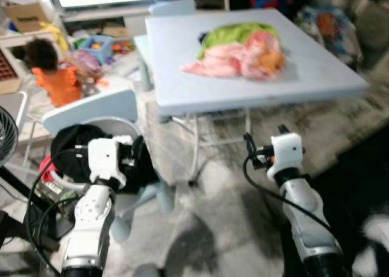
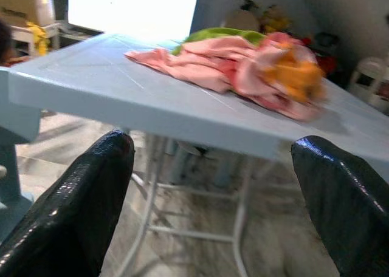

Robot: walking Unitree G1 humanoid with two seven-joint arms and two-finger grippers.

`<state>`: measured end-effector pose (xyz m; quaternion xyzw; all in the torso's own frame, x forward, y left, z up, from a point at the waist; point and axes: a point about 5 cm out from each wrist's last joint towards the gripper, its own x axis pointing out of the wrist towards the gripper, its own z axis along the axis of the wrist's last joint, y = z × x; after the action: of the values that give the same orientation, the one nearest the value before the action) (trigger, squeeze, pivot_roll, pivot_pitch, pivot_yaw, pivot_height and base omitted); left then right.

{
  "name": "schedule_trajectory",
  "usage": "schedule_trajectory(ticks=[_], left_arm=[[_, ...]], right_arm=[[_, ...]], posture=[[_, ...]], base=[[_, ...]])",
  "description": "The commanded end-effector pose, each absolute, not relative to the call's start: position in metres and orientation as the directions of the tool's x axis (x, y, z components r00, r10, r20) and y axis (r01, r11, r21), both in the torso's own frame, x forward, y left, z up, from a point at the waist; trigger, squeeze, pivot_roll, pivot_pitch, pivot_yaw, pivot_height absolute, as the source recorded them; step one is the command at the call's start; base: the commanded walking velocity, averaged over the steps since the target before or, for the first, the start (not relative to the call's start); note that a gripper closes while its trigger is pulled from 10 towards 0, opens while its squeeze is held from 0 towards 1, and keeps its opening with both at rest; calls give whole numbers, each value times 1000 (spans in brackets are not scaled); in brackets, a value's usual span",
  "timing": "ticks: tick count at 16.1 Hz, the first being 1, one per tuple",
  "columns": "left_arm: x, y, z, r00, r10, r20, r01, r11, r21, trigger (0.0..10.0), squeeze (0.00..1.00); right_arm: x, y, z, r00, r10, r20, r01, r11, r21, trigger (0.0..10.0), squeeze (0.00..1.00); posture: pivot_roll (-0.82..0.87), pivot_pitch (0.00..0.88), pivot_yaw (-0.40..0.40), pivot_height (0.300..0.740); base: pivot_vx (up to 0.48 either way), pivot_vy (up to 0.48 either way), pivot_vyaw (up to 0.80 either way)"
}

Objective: Hang hanger

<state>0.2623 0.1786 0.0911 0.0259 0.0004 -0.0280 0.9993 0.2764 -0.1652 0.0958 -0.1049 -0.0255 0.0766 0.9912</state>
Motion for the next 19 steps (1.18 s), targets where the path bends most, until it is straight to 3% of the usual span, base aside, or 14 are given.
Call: schedule_trajectory(ticks=[1,4,12,19], left_arm=[[264,187,91,1000,-18,-9,18,998,61,10000,0],[264,189,91,1000,9,-14,-8,999,52,10000,0],[267,188,88,999,24,-31,-21,997,75,10000,0],[281,199,97,999,-2,-48,7,993,114,10000,0]], right_arm=[[280,-157,103,979,194,63,-177,961,-212,10000,0],[279,-153,102,972,225,63,-208,955,-212,10000,0],[279,-151,102,969,239,61,-221,952,-214,10000,0],[282,-150,104,976,207,71,-190,961,-201,10000,0]], posture=[[-12,15,-42,740],[-10,16,-42,740],[-14,17,-42,740],[-5,37,-11,740]], base=[[420,0,0],[372,302,0],[37,47,719],[0,0,0]])
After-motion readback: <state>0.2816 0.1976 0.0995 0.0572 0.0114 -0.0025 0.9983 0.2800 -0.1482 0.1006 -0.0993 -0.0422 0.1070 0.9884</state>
